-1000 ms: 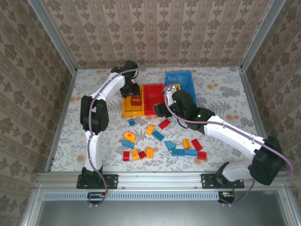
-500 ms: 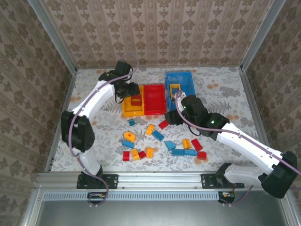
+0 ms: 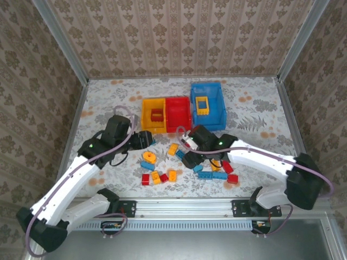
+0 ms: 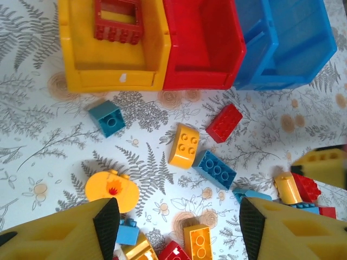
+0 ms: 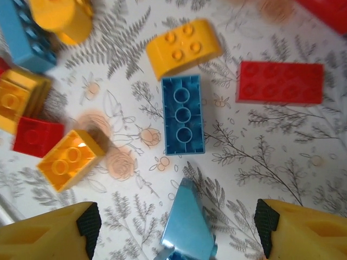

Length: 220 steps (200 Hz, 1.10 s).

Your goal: Sort the legos into containers by color

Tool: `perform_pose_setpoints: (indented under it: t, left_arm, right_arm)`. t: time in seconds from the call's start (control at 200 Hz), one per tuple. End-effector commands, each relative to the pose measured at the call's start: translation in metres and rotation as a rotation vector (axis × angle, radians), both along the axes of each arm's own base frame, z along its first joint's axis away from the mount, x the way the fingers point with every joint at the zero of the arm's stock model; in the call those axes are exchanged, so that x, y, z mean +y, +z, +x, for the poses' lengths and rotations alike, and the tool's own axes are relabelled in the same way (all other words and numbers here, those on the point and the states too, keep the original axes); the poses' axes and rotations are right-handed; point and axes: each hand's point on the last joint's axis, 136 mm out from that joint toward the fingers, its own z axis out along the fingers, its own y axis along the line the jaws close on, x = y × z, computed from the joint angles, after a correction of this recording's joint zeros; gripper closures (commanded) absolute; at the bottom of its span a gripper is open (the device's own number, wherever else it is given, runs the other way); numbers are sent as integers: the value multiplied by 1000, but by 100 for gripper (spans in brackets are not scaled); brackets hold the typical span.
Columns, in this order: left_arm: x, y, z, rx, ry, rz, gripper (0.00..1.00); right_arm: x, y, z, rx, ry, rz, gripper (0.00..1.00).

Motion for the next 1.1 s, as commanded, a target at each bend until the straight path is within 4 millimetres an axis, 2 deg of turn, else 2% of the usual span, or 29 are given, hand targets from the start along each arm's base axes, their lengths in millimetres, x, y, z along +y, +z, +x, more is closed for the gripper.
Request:
perform_pose_setpoints:
  t: [0.0, 0.11, 0.22, 0.46, 0.685, 0.765, 0.895, 0.99, 1.095]
  left_arm:
    - [7, -3, -9, 8, 35, -29, 34]
    - [8, -6, -17, 14, 34, -69, 33]
    - [12, -9, -24, 19, 46, -85, 32]
    - [16, -11, -27, 31, 54, -76, 33]
    - [14, -10, -25, 27, 52, -81, 33]
    - [12, -10, -23, 28, 45, -83, 33]
    - [9, -7, -21, 17, 40, -92, 32]
    - [6, 0, -16, 5, 38, -99, 32]
    - [2, 9, -9, -14, 41, -97, 32]
  right_arm:
    - [10, -23, 3, 11, 48, -17, 20]
    - [18, -44, 6, 50, 59, -37, 19]
    - [24, -58, 11, 65, 52, -47, 23]
    - [35, -75, 22, 79, 65, -74, 34]
    - [35, -85, 31, 57, 66, -116, 46]
    - [37, -84, 31, 55, 75, -110, 55]
    - [33, -69, 28, 40, 71, -93, 67]
    - [26, -46, 24, 19, 48, -73, 70]
    - [20, -10, 31, -24, -17, -28, 71]
